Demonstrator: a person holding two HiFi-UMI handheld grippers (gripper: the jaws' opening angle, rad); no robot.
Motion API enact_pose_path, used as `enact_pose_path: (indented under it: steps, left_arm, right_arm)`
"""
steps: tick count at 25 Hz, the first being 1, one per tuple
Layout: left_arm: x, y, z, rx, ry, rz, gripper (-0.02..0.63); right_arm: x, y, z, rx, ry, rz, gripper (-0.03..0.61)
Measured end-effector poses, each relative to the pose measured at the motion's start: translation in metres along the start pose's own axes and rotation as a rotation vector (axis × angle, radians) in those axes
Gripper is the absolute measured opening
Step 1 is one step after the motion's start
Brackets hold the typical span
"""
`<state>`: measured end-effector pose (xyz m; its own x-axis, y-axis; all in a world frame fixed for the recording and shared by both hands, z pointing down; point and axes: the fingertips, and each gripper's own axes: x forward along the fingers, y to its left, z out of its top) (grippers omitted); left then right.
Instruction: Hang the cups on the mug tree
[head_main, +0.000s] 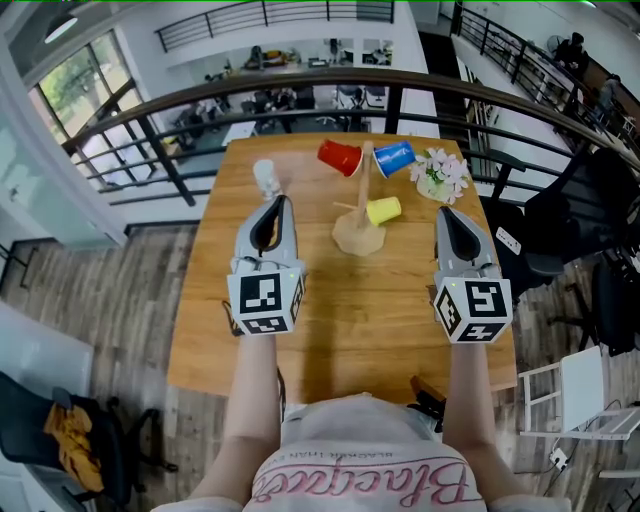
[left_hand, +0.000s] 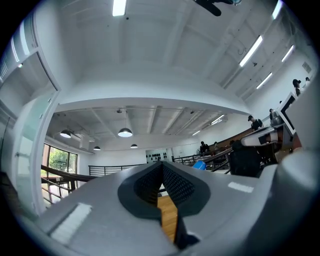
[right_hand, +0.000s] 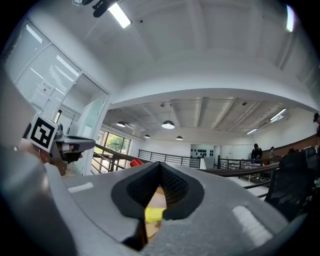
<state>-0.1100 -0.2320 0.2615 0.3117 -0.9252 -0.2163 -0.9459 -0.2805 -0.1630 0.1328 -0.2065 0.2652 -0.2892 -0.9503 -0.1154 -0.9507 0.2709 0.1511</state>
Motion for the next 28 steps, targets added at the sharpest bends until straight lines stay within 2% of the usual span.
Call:
enact_pose_path:
  steps: [28]
  left_arm:
    - [0.007,-0.007,0.011,0.026,-0.012,-0.044,0.014]
  right_arm:
    - [-0.001,-0.003,-0.001,-0.057,0.023,-0.01,0.002]
